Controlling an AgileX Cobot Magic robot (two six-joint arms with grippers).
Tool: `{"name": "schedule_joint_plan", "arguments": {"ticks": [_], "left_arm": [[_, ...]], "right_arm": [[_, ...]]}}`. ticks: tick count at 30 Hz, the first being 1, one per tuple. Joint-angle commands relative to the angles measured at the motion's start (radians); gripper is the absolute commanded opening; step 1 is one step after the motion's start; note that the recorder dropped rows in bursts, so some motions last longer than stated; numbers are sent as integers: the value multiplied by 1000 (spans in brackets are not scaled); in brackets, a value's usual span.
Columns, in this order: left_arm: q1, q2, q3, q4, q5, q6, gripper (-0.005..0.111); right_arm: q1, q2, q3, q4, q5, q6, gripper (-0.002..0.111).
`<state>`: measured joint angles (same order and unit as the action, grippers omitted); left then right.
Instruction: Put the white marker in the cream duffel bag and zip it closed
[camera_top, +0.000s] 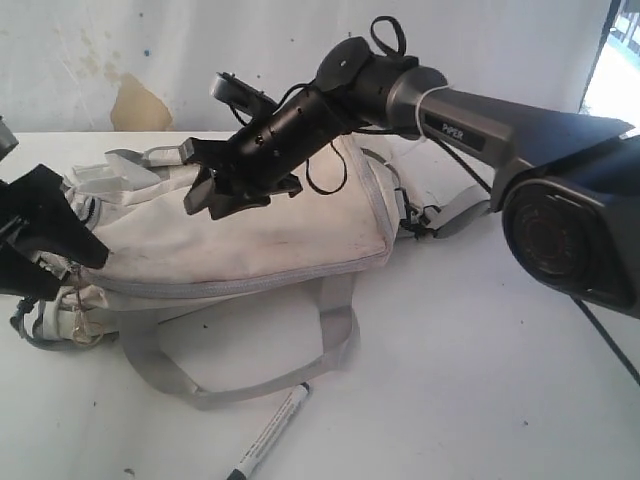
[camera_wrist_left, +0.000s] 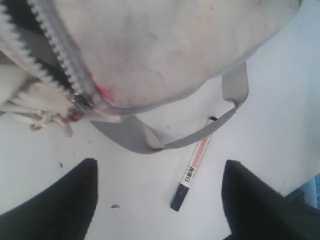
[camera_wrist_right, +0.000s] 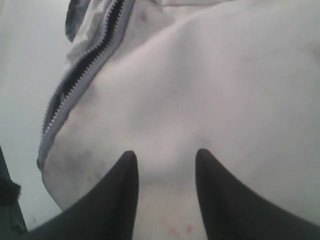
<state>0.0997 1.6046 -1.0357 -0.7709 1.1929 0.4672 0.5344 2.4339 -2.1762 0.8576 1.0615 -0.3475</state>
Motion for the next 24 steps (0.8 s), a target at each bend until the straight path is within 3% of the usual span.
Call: {"name": "schedule_joint_plan", "arguments": {"ticks": [1, 7, 11, 16, 24], "left_arm": [[41, -11, -44, 61, -49, -77, 74], [122, -8, -60, 22, -115, -131, 70], [128, -2, -60, 10, -185, -163, 70], [128, 65, -60, -98, -152, -121, 70], [128, 140, -97, -106, -167, -119, 70]], "right_arm": [[-18, -56, 4, -167, 93, 50, 36], [-16, -108, 17, -265, 129, 94, 36], [-6, -152, 74, -288, 125, 107, 31], [41, -218, 188, -322, 101, 87, 31], [170, -317, 354, -321, -29, 83, 31]]}}
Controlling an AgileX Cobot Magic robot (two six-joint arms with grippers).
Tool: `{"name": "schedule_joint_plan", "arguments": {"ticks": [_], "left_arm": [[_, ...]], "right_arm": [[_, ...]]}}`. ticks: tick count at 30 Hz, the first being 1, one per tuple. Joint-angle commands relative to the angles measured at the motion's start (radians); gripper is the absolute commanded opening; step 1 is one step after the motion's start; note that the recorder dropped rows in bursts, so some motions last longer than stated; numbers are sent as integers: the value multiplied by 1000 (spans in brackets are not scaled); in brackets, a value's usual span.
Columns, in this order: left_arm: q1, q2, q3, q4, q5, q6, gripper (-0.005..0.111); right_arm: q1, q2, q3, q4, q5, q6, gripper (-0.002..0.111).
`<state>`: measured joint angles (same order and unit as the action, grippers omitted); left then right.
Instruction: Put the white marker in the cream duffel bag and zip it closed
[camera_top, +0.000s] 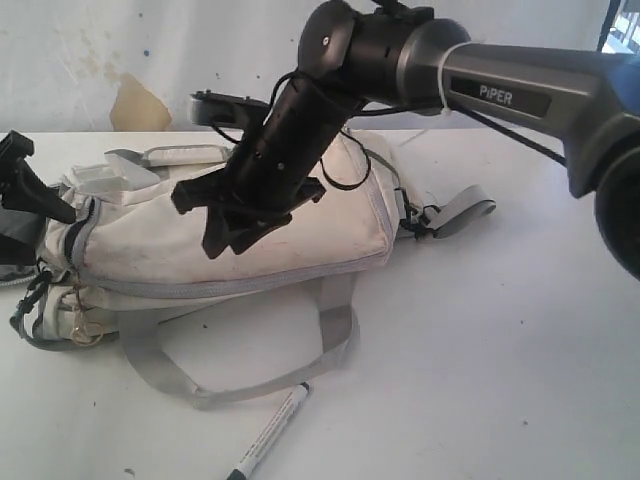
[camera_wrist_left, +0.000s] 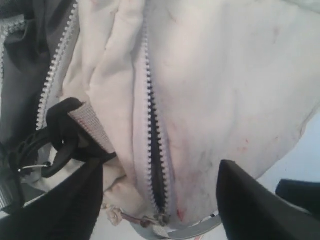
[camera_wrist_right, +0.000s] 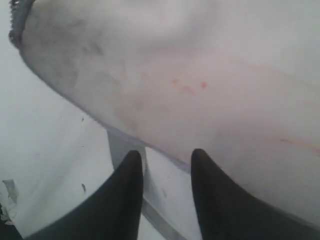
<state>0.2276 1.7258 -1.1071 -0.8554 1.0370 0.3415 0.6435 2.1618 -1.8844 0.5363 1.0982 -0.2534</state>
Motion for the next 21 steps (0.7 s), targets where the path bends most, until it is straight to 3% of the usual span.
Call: {"name": "schedule_joint_plan", "arguments": {"ticks": [1, 8, 15, 21], "left_arm": [[0, 24, -28, -21, -23, 7, 70], [0, 42, -33, -28, -50, 24, 70], [0, 47, -33, -27, -46, 31, 70], [0, 47, -33, -23, -52, 31, 70]], "right_arm": [[86, -49, 75, 3, -84, -11, 31], [188, -41, 93, 43, -160, -3, 32], [253, -41, 93, 77, -290, 0, 53], [289, -12, 93, 98, -426, 31, 53]]}}
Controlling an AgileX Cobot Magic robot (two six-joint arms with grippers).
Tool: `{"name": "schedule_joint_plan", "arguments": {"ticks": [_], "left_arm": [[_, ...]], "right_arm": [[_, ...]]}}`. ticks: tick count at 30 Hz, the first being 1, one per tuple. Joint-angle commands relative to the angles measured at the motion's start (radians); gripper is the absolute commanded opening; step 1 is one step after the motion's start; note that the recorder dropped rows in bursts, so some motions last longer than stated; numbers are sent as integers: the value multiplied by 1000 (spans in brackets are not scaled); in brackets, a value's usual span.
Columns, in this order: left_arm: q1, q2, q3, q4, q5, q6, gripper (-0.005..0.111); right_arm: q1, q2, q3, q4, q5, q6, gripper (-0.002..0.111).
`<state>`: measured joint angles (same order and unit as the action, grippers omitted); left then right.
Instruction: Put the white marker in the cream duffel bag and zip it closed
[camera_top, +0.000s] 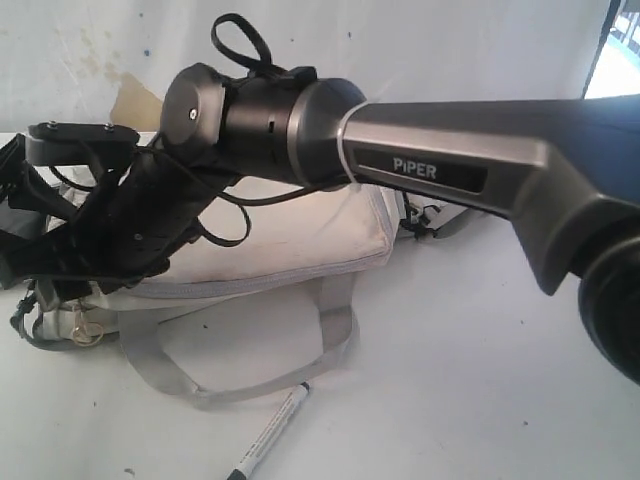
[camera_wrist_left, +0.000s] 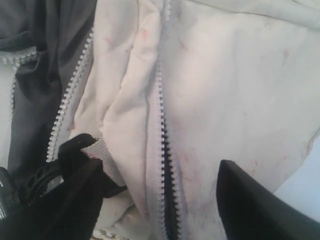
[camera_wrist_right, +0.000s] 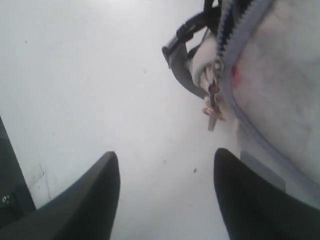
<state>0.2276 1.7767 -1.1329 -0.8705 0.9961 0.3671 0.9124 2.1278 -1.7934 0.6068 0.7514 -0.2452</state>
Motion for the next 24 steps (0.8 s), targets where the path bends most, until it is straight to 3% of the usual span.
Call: {"name": "schedule_joint_plan", "arguments": {"ticks": [1, 13, 24], "left_arm": [[0, -4, -7, -3, -11, 6, 70], [0, -4, -7, 46, -52, 8, 70], [0, -4, -7, 89, -57, 8, 70]], "right_arm": [[26, 31, 2, 33, -88, 31, 53], [45, 130, 2, 49, -142, 68, 53], [45, 172, 2, 21, -327, 62, 53]]}}
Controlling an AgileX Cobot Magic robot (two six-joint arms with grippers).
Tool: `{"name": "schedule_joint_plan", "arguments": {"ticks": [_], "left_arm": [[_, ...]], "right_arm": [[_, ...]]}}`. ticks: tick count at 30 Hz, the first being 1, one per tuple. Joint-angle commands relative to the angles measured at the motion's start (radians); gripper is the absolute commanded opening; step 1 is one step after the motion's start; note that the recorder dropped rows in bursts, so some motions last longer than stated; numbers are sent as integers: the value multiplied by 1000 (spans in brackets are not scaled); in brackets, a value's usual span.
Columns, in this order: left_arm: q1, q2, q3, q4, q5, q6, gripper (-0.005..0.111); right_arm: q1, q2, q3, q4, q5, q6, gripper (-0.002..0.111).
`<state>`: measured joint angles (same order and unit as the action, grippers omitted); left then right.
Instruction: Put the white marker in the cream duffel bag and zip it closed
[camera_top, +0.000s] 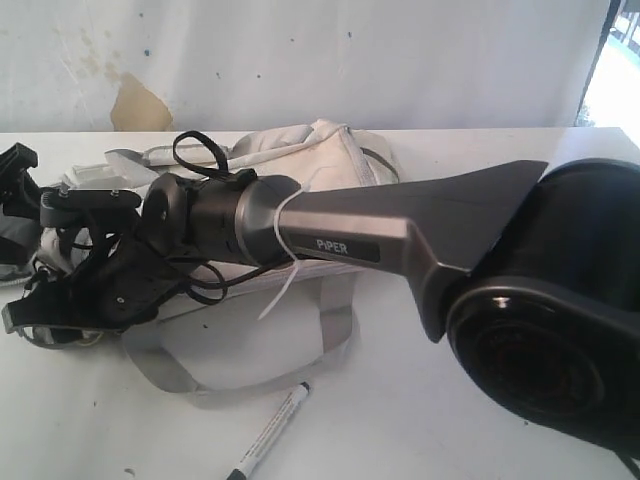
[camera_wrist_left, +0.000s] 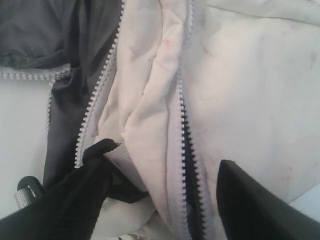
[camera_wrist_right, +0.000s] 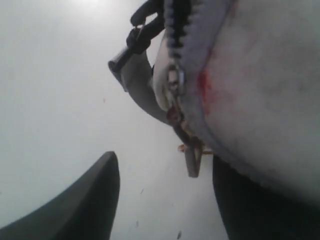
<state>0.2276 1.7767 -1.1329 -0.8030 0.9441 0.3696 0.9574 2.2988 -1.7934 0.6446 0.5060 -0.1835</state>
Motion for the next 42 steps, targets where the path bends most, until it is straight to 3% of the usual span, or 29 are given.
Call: {"name": "schedule_joint_plan", "arguments": {"ticks": [1, 6, 18, 21, 22, 23, 29, 42], "left_arm": [[0, -4, -7, 27, -8, 5, 70], [0, -4, -7, 54, -10, 21, 70], [0, -4, -7, 57, -10, 31, 70], [0, -4, -7, 57, -10, 31, 70], [0, -4, -7, 57, -10, 31, 70], [0, -4, -7, 57, -10, 31, 70], [0, -4, -7, 53, 16, 20, 70], [-53, 33, 47, -79, 53, 53, 70]], "right_arm": [[0, 1, 2, -17, -96, 0, 53], [0, 12, 2, -17, -113, 0, 51], [0, 49, 2, -7, -191, 6, 30], [0, 49, 2, -7, -188, 6, 18], [0, 47, 2, -7, -136, 6, 3], [0, 47, 2, -7, -110, 6, 0], [-3, -2, 2, -87, 160, 4, 0], [-3, -80, 0, -103, 232, 4, 0]]}}
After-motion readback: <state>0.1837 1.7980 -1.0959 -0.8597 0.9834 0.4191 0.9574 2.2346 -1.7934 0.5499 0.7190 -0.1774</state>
